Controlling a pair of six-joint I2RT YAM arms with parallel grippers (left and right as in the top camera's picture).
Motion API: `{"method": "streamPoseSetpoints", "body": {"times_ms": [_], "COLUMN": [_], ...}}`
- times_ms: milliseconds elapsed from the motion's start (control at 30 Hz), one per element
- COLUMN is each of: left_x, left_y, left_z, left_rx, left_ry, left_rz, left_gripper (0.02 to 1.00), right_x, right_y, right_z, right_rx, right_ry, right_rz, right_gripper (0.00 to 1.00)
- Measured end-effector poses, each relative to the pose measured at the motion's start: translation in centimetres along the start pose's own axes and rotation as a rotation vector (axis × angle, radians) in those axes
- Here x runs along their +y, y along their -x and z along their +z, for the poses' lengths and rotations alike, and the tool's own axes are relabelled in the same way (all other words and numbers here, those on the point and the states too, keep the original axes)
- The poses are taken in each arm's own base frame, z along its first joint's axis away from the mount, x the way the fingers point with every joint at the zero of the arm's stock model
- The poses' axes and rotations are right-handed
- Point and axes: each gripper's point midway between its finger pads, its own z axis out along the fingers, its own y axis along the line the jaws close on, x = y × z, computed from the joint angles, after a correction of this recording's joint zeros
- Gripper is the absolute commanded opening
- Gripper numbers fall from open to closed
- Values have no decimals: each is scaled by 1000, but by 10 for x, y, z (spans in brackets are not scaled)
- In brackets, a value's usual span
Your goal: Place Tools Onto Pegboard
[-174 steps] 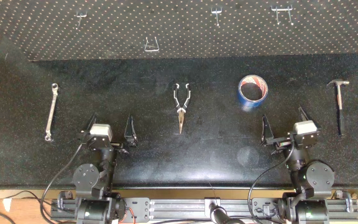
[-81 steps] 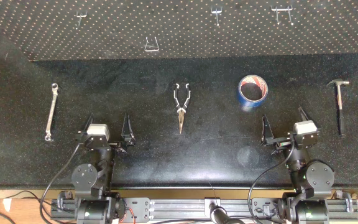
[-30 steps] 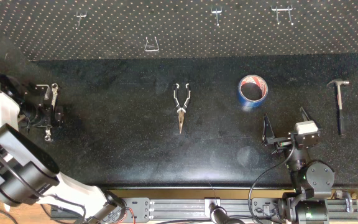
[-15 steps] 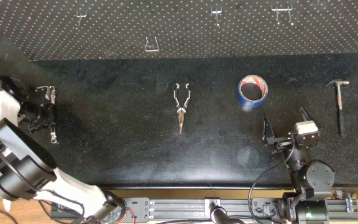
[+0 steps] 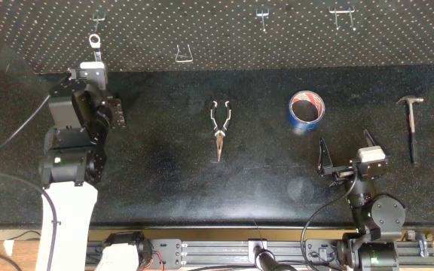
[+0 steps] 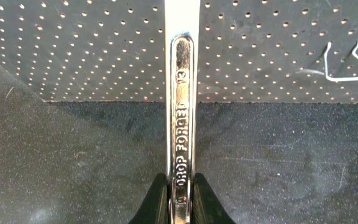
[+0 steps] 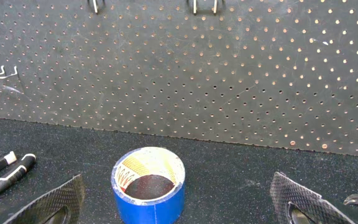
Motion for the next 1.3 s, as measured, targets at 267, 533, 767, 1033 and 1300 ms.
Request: {"method": "streamPoseSetpoints", "body": {"times_ms": [267,533,767,1033,1300], "left_x": [10,1,2,19,18], "left_y": [-16,-11,-7,-9,-7], "left_z": [39,38,8,12,30], "left_rx": [83,60,32,37,38], "left_ry": [25,-6,-11,23,20], "left_rz": [-22,-15,-16,-47,-47], "left_gripper": [29,29,27,29,27], "right_x": [0,0,0,0,0], "right_y": [0,0,0,0,0], "right_z": [0,0,0,0,0], "right_rx": [0,0,0,0,0], "right_ry": [0,0,0,0,0], "right_rz": [0,0,0,0,0], "right_gripper": [976,976,976,976,976]}}
